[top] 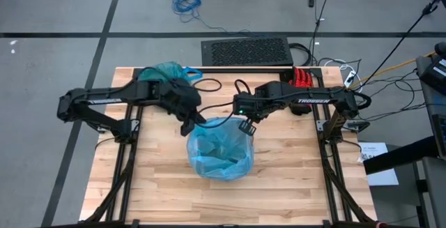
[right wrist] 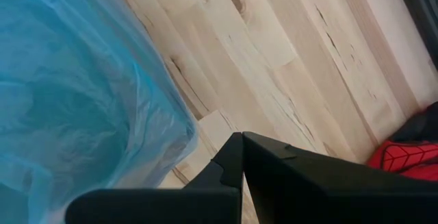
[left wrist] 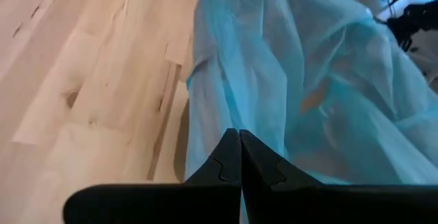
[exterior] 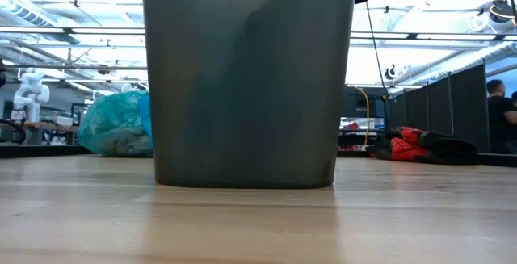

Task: Place trash/remove bag and relplace
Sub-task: Insert the new blue trash bag into the trash bin

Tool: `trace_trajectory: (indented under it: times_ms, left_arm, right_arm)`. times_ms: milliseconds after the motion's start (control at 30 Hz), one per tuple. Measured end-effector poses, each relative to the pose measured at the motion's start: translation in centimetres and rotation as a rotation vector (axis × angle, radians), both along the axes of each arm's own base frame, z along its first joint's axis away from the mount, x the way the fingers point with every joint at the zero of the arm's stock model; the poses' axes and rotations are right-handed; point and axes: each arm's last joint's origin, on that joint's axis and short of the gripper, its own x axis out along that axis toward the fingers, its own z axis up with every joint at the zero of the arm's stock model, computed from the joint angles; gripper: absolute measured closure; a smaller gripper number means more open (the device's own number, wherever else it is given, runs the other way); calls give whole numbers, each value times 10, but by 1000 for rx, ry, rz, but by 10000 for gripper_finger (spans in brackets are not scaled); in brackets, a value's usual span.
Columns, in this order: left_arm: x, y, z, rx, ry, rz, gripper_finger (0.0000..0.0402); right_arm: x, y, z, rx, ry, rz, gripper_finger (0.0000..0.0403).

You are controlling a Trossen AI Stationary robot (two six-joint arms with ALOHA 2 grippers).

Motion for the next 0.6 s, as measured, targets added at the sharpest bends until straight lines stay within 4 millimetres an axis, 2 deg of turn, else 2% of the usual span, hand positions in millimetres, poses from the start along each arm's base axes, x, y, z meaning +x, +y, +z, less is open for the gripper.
trace_trajectory:
  times_ms: [600]
  left_arm:
    - [-5,1,-8,24,110,43,402]
  right_arm:
    - [0,-1,0,3,2,5,403]
